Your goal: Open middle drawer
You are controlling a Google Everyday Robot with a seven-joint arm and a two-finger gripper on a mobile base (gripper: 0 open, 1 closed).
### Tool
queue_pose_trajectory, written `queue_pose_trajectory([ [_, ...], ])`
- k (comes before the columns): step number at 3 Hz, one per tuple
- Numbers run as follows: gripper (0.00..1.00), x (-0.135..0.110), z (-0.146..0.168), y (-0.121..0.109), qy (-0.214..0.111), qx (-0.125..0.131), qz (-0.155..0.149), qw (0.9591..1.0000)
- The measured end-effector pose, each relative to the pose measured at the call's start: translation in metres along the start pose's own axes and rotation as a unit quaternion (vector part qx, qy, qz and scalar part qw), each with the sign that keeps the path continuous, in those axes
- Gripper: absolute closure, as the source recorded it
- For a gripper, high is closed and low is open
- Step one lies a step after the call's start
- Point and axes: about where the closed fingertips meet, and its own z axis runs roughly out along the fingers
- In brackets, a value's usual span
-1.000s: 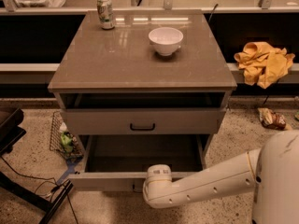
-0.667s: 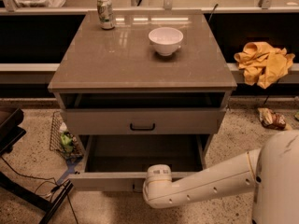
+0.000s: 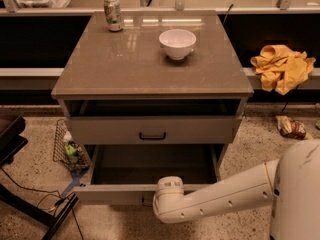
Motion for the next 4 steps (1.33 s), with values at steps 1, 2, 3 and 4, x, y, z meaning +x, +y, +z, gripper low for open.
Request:
queue_pose_trajectory([
  [1, 0.83, 0.0, 0.0, 0.0, 0.0, 0.0, 0.0, 1.0],
  [2, 0.59, 0.0, 0.0, 0.0001, 0.0, 0.0, 0.0, 1.0],
  [3, 0.54, 0.0, 0.0001, 0.0001, 0.0, 0.0, 0.0, 1.0],
  [4, 0.85, 0.0, 0.0, 0.0001, 0.0, 0.0, 0.0, 1.0],
])
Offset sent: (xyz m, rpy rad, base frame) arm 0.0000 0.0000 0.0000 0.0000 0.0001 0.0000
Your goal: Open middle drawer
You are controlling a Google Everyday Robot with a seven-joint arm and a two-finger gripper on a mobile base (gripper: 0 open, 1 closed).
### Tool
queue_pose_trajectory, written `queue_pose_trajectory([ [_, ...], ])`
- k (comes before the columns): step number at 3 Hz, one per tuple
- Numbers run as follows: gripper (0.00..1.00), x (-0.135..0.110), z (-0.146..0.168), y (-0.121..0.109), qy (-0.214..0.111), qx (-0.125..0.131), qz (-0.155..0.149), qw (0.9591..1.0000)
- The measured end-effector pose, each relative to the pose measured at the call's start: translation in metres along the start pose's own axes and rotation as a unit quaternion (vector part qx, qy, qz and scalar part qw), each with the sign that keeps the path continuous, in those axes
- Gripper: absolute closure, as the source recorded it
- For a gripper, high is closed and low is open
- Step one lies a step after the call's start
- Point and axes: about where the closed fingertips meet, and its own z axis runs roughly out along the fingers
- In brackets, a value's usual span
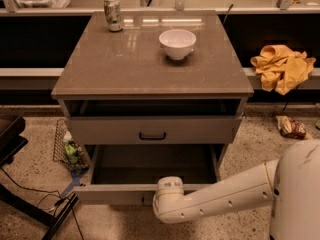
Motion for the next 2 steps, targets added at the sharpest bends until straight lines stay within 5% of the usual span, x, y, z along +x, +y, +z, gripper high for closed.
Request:
queue_pose_trajectory([
  [1, 1.0, -0.0001, 0.0, 0.0, 0.0, 0.0, 0.0, 1.0],
  [2, 1.0, -0.0004, -0.0001, 0.0, 0.0, 0.0, 0.0, 1.0],
])
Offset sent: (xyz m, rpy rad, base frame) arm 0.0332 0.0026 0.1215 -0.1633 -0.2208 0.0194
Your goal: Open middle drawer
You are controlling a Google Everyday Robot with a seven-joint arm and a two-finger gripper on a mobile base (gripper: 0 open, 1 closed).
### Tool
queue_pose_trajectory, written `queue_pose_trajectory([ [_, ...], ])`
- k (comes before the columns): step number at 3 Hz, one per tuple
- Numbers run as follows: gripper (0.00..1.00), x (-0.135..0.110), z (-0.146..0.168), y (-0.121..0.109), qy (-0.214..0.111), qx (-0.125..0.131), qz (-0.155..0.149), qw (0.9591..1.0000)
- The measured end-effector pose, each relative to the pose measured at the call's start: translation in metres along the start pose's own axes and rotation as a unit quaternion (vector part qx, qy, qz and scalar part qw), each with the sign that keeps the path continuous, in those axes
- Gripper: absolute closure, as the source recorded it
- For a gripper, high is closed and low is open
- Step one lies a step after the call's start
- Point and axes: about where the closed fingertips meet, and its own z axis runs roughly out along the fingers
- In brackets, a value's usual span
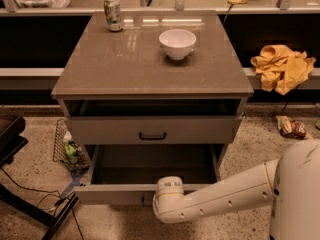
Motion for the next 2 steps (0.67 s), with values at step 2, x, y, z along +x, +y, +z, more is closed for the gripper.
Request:
queue_pose_trajectory([
  [2, 0.75, -0.0003, 0.0001, 0.0001, 0.0, 0.0, 0.0, 1.0],
])
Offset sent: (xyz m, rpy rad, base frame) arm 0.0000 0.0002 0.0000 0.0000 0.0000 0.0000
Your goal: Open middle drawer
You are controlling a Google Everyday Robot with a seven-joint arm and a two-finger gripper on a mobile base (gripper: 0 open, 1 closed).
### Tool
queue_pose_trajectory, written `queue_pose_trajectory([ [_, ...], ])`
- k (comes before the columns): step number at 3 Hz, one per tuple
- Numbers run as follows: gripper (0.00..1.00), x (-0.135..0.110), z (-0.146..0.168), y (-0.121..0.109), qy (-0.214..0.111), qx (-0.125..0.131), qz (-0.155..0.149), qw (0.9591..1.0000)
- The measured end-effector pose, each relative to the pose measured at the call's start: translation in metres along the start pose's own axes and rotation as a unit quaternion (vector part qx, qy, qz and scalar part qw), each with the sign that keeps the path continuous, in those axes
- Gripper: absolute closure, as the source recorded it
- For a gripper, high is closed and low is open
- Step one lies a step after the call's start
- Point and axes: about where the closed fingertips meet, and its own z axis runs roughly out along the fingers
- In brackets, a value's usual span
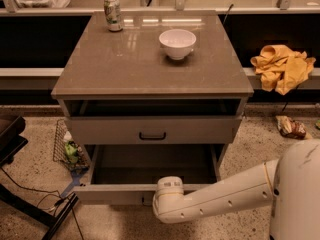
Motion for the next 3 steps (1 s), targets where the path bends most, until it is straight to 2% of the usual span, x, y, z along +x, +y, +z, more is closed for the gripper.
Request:
queue_pose_trajectory([
  [1, 0.53, 0.0, 0.0, 0.0, 0.0, 0.0, 0.0, 1.0],
  [2, 0.55, 0.0, 0.0, 0.0, 0.0, 0.0, 0.0, 1.0],
  [3, 0.77, 0.0, 0.0, 0.0, 0.0, 0.0, 0.0, 1.0],
])
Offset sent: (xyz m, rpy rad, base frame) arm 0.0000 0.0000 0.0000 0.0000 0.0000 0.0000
